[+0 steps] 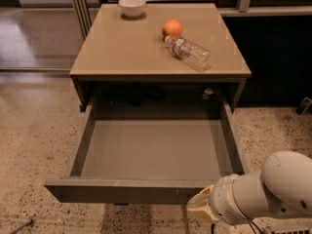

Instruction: Close top drawer

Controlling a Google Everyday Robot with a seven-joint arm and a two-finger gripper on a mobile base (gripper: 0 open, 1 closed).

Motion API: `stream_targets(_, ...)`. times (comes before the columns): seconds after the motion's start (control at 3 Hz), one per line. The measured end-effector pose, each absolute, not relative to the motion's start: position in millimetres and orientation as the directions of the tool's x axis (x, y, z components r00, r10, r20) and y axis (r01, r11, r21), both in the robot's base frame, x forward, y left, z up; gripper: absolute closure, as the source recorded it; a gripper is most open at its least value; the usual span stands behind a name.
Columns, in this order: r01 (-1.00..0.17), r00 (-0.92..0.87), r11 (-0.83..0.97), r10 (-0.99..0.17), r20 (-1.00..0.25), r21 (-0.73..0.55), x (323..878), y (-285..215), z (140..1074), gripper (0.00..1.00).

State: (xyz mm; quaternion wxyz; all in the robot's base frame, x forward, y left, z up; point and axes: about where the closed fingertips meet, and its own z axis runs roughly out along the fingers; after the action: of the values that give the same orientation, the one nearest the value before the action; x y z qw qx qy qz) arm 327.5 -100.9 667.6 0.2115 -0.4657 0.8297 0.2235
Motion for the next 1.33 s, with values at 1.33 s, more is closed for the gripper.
stream_targets(1.33,-0.82,-0.527,0.559,-0.657,-0.539,0.12,377.0,-95.2,657.2,1.0)
